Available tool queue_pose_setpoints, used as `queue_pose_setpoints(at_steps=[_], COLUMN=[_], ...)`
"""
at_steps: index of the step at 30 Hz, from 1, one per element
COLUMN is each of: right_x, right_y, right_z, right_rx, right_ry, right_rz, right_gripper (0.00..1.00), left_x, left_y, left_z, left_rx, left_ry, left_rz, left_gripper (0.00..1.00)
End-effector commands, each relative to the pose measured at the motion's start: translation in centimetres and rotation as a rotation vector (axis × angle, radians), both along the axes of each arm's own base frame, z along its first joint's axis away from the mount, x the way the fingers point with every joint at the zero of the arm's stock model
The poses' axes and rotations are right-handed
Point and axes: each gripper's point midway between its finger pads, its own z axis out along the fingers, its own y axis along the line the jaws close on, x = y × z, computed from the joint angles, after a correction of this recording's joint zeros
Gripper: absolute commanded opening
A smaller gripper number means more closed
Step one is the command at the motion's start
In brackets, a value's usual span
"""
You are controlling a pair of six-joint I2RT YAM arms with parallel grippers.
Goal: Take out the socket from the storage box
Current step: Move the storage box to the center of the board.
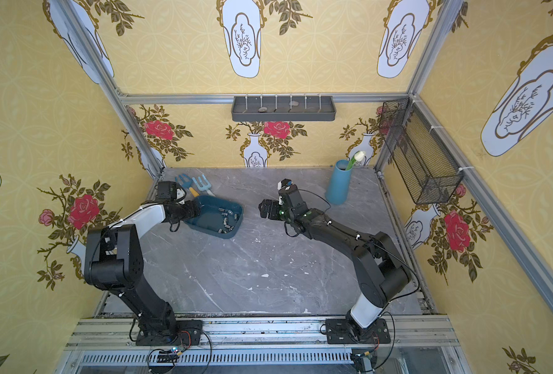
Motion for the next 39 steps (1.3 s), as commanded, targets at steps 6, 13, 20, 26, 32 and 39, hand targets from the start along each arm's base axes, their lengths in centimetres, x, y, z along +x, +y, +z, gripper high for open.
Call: queue_pose_setpoints(at_steps=[6,13,20,26,32,39], right_x=[0.5,1.1,1.8,2.4,3.3,3.6], right_y=[0.6,0.1,-1.2,-2.5,-3.5,-2.8], right_z=[-0.9,-2.5,-3.8,-4.6,-3.6,-0.9], right_rx=[0.019,0.017,0.007,-0.004,-0.082,-0.165], right_ry=[0.026,0.065,0.094,0.106,0.070,0.002], right_rz=[0.002,-0.018,-0.044,-0.064,-0.058,-0.021], right_gripper=[0.98,0.98,0.98,0.97,0.87,0.81], left_x=[0.2,-0.8,-2.2,-3.6,-4.5,-5.3], left_y=[-4.8,-9.2,-13.1,-16.1,-17.4,-18.0], left_z=[0.3,0.8,0.3,-0.1,0.3,3.1], left_rx=[0.010,-0.005,-0.042,-0.047,-0.060,-0.057], left_ry=[-0.019,-0.025,-0.005,0.014,0.011,-0.039], left_rz=[-0.145,-0.212,-0.257,-0.306,-0.316,-0.329], left_gripper=[0.74,0.73,0.73,0.73,0.73,0.73])
